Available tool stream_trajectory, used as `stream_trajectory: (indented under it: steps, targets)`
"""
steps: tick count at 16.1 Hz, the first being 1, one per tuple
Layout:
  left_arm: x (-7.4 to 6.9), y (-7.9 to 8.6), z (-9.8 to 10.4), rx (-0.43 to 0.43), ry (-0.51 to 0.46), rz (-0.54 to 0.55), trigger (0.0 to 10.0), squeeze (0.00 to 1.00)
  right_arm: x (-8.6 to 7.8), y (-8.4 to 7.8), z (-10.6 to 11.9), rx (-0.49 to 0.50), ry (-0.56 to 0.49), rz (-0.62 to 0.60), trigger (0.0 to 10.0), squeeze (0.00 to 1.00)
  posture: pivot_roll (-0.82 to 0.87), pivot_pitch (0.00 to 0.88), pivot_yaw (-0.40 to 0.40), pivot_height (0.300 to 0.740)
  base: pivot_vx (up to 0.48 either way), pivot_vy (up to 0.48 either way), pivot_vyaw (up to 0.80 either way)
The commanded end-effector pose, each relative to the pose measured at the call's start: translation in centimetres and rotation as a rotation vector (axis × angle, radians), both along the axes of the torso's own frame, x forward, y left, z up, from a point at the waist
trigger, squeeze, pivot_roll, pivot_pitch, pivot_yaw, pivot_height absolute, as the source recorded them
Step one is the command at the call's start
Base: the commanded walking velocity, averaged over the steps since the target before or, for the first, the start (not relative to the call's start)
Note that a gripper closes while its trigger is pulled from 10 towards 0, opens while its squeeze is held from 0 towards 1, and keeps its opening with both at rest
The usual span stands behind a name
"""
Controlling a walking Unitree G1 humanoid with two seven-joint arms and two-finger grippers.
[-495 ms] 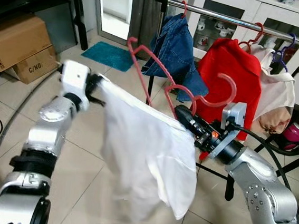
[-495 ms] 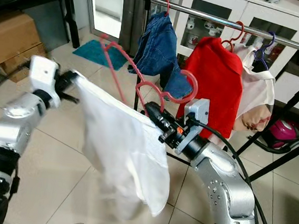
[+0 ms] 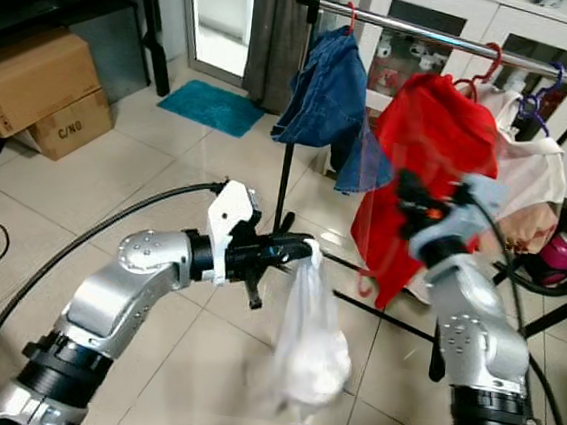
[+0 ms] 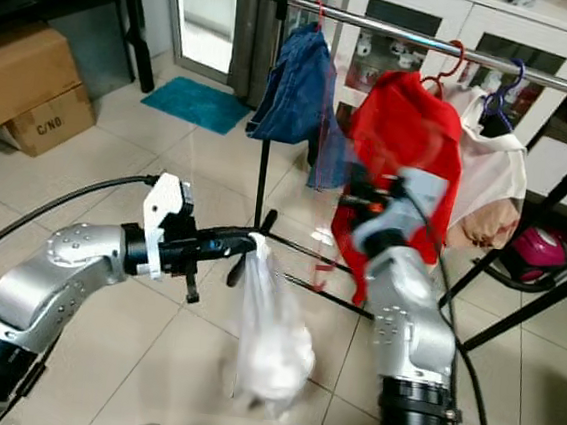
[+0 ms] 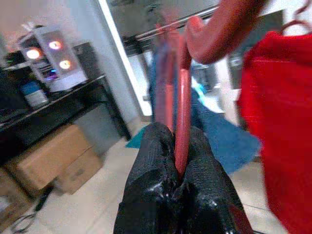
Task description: Hang hanger
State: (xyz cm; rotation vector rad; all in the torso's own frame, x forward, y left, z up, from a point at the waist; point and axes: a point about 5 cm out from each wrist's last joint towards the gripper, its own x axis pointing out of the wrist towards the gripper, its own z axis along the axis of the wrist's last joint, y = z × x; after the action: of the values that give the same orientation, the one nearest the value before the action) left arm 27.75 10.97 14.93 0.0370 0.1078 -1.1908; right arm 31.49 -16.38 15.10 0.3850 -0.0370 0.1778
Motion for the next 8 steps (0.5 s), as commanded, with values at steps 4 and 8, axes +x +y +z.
stream_trajectory:
  steps: [4, 8]
  targets:
    - [2.2, 4.8, -0.8, 0.037, -0.060, 0.502, 3.6, 0.00, -1.5, -0.4, -2.5, -0.233, 0.184, 0.024, 10.0, 0.00, -0.06, 0.000, -0.016, 0.740, 0.000, 0.000, -0.20]
    - [1.8, 6.7, -1.3, -0.005, -0.041, 0.727, 10.0, 0.00, -3.4, -1.5, -3.6, -0.316, 0.189, -0.183, 10.0, 0.00, -0.06, 0.000, -0.013, 0.740, 0.000, 0.000, -0.80]
